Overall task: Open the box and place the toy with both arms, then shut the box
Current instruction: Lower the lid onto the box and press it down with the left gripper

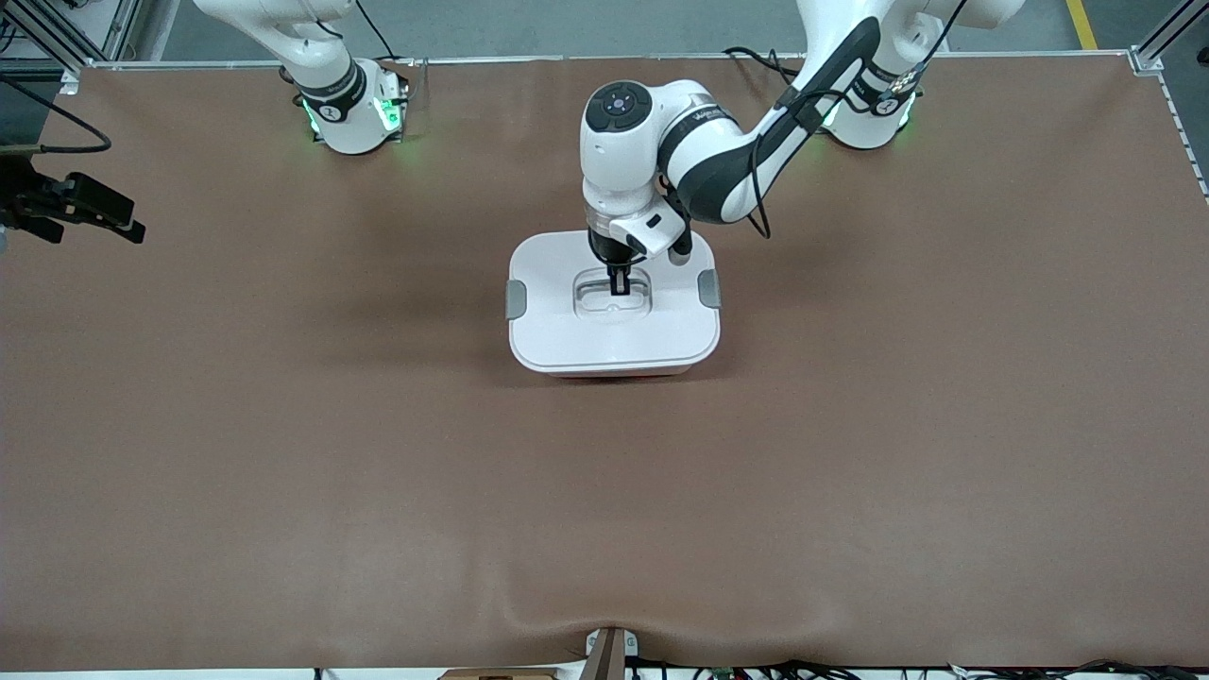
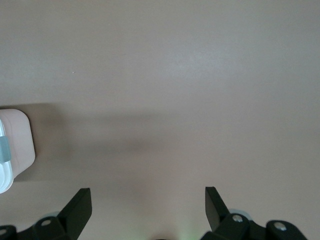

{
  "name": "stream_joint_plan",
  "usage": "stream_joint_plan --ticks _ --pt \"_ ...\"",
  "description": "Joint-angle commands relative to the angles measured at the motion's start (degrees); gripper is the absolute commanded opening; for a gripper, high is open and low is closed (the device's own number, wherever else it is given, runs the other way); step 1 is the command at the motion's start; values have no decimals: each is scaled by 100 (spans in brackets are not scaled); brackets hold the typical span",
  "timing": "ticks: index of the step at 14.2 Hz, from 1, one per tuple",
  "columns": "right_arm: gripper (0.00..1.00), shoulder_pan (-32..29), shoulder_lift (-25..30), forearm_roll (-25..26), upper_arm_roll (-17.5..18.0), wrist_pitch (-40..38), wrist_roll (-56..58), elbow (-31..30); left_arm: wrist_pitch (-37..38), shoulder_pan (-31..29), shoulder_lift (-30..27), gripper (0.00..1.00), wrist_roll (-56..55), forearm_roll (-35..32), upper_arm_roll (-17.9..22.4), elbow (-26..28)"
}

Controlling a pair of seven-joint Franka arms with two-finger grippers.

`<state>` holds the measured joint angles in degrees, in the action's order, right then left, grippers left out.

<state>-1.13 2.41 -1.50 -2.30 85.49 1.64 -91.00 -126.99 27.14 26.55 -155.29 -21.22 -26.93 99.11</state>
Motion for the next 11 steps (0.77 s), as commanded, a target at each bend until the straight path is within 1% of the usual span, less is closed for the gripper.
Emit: stream_joint_plan --ticks 1,9,11 --pt "100 -142 -65 -26 71 -94 -59 135 -36 20 69 0 -186 -180 -23 -58" --pt "100 -256 -65 -17 71 -172 -50 135 -36 20 52 0 -124 -198 -23 117" --pt "100 -283 -65 -9 71 -234 -41 135 -36 20 34 0 -133 -347 -23 214"
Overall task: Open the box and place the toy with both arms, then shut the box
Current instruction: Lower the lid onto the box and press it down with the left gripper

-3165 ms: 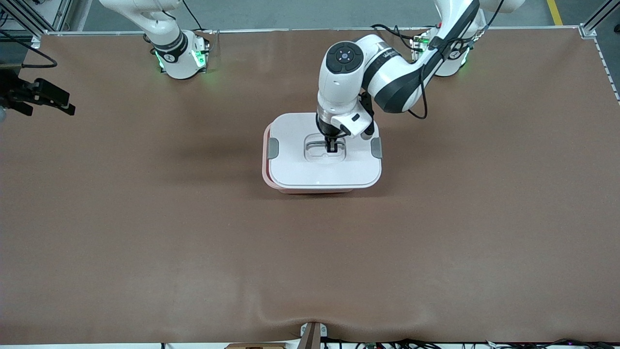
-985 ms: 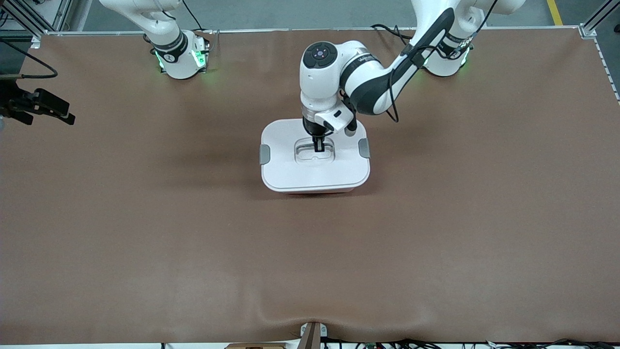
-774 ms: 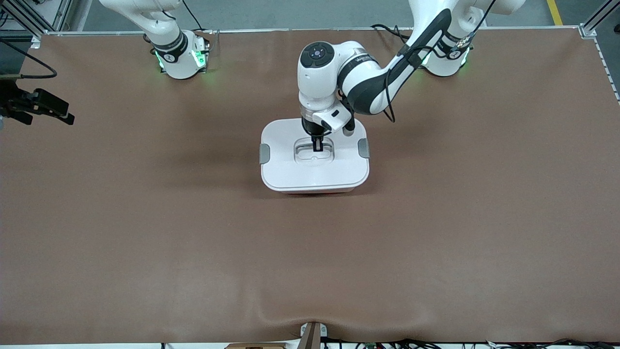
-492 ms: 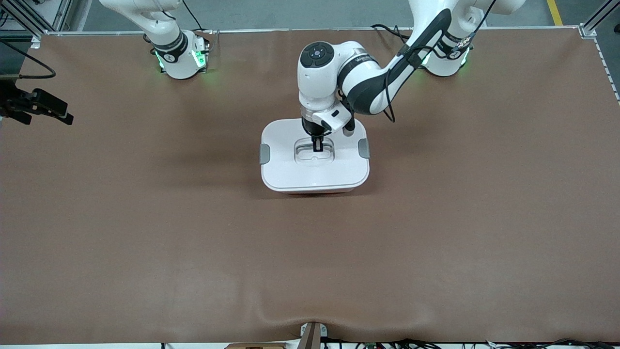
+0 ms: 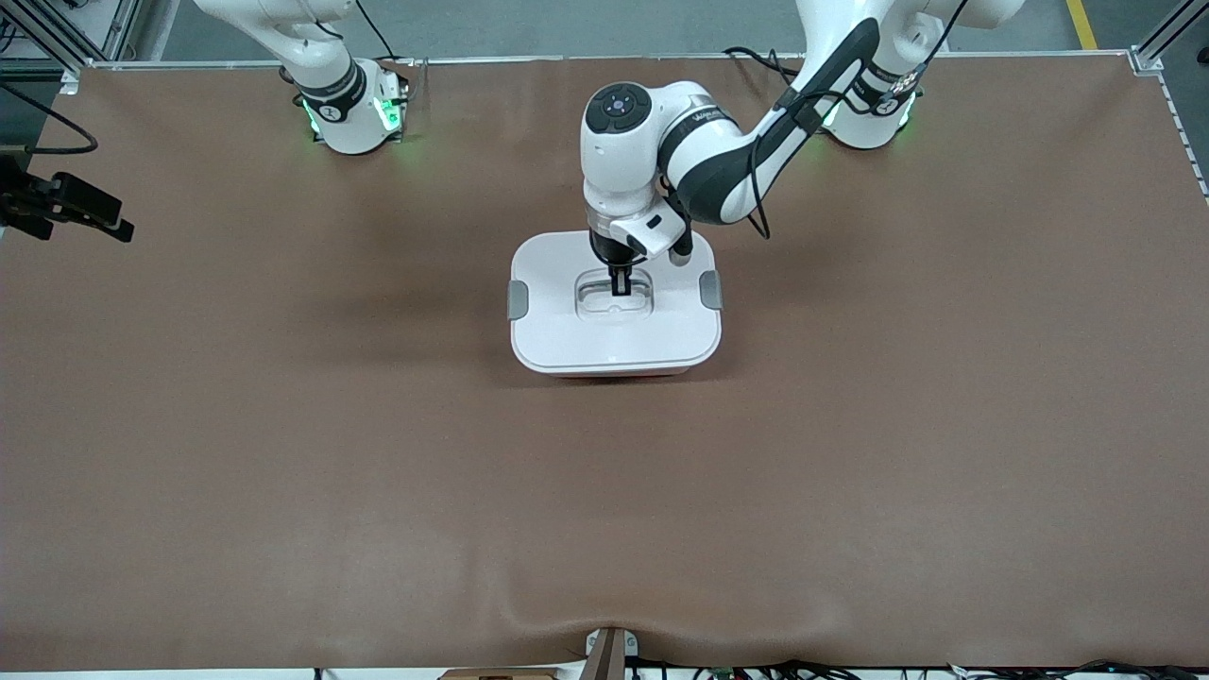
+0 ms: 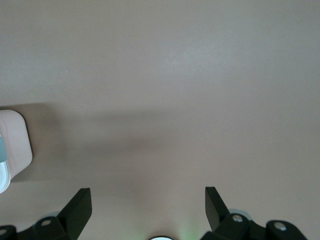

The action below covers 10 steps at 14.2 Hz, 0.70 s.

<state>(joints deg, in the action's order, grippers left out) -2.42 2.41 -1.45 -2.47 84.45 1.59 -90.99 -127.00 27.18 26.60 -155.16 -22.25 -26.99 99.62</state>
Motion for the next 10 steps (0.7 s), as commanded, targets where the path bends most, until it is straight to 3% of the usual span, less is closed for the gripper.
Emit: stream_joint_plan --ticks 1,4,6,7,10 --pt "100 -162 -65 -13 89 -130 -27 135 -35 15 38 0 -146 -244 -17 163" --pt "100 -136 -65 -31 107 -122 8 135 -9 -3 12 0 -146 -236 -26 120" --pt "100 -100 -65 -39 107 -130 8 126 9 -37 -5 48 -199 -148 -26 58" --pt "100 -109 -65 -48 107 -130 8 126 35 -38 -14 98 -190 -130 -26 -21" --pt "100 -109 -65 -48 107 -130 8 126 648 -82 -14 100 -112 -122 -26 -468"
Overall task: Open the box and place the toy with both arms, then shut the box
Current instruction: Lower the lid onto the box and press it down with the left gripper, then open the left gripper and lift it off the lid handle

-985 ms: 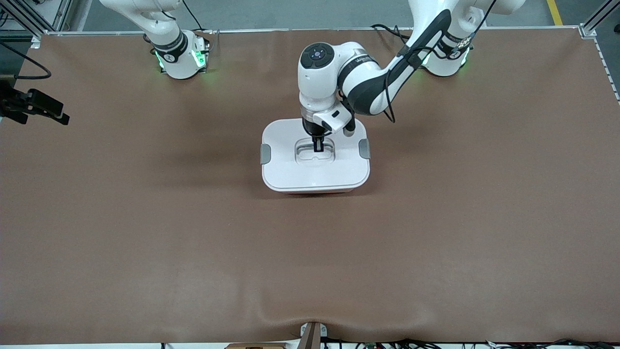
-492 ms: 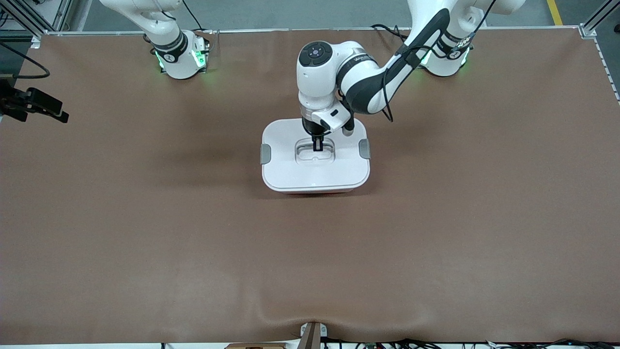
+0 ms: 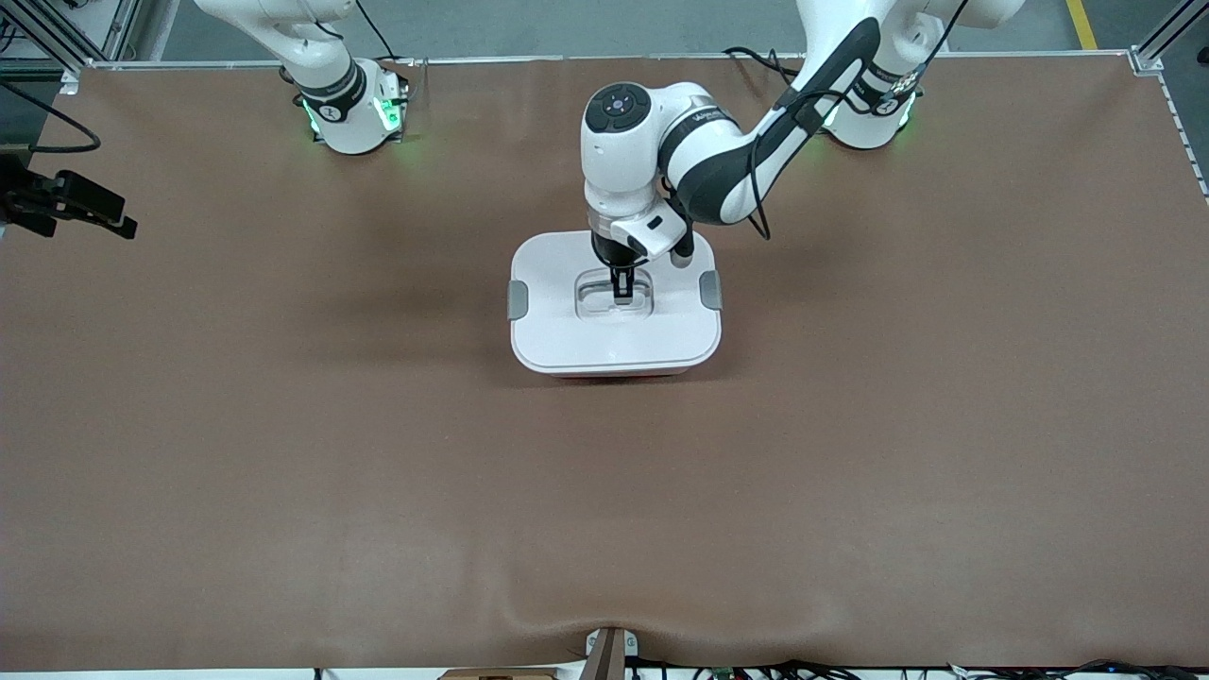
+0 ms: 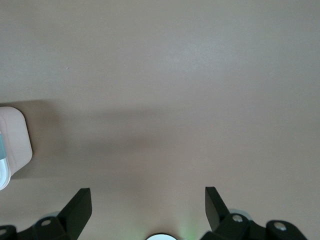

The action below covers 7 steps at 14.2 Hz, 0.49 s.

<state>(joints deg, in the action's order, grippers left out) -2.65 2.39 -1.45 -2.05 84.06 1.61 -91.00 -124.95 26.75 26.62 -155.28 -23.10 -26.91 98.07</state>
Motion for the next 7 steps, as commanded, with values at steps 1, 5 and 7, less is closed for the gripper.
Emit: stream_joint_plan --ticks 1,5,7 --pt "100 -87 -63 -48 65 -91 6 126 584 -47 -8 100 -73 33 -25 -445" --pt "100 -87 -72 -48 65 -91 6 126 682 -91 -86 100 85 86 -25 -639" --pt "100 -60 -72 -48 73 -91 6 117 988 -179 -244 100 513 86 -25 -692"
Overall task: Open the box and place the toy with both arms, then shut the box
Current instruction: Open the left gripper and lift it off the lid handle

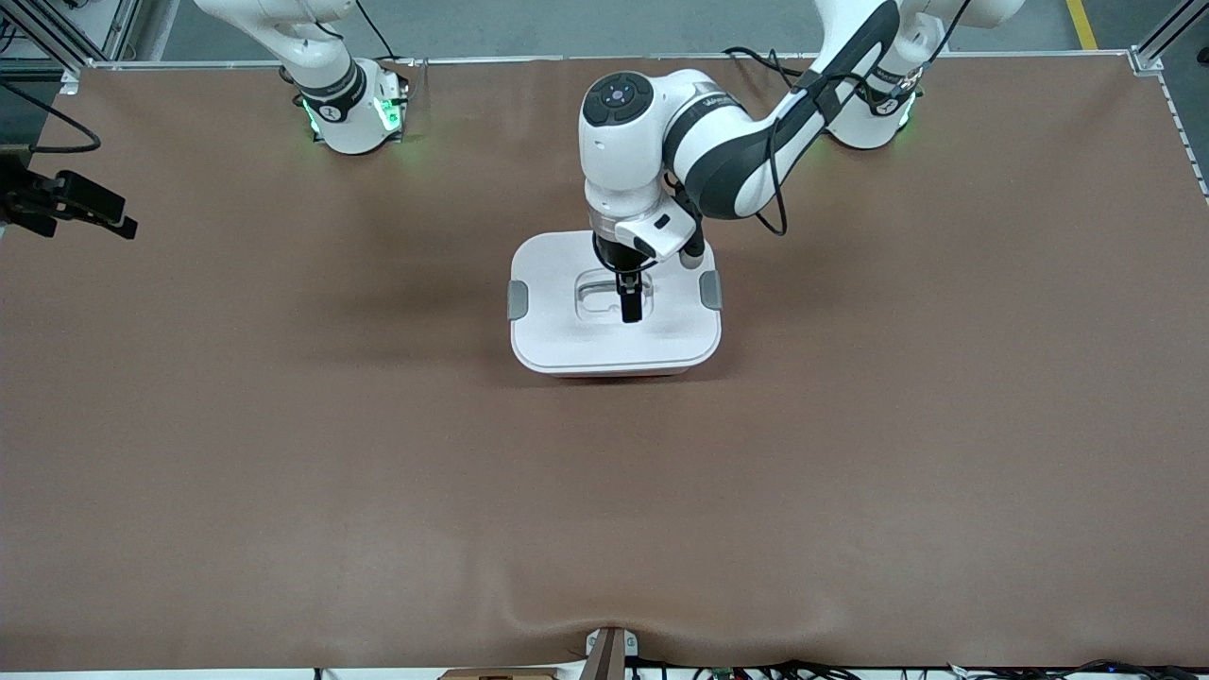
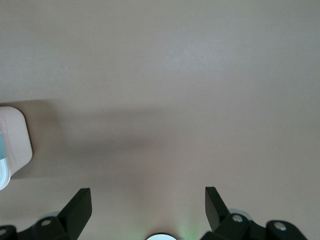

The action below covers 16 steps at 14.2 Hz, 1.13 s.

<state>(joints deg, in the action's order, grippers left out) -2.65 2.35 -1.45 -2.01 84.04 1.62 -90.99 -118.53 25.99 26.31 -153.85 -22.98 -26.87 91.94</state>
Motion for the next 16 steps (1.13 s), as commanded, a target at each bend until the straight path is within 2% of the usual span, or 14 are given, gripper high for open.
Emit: stream_joint_plan --ticks 1,4,8,16 --pt "100 -69 -68 -48 69 -89 -3 117 583 -181 -283 100 721 83 -38 -89" --pt "100 -60 -94 -48 78 -89 -30 117 997 -453 -459 100 1618 530 -38 -194" --pt "100 -69 -94 -48 78 -89 -30 117 1428 -806 -775 100 2857 575 -38 -177" --pt "100 -86 -94 -48 87 -89 -13 117 2043 -1429 -1040 100 5688 734 -38 -159"
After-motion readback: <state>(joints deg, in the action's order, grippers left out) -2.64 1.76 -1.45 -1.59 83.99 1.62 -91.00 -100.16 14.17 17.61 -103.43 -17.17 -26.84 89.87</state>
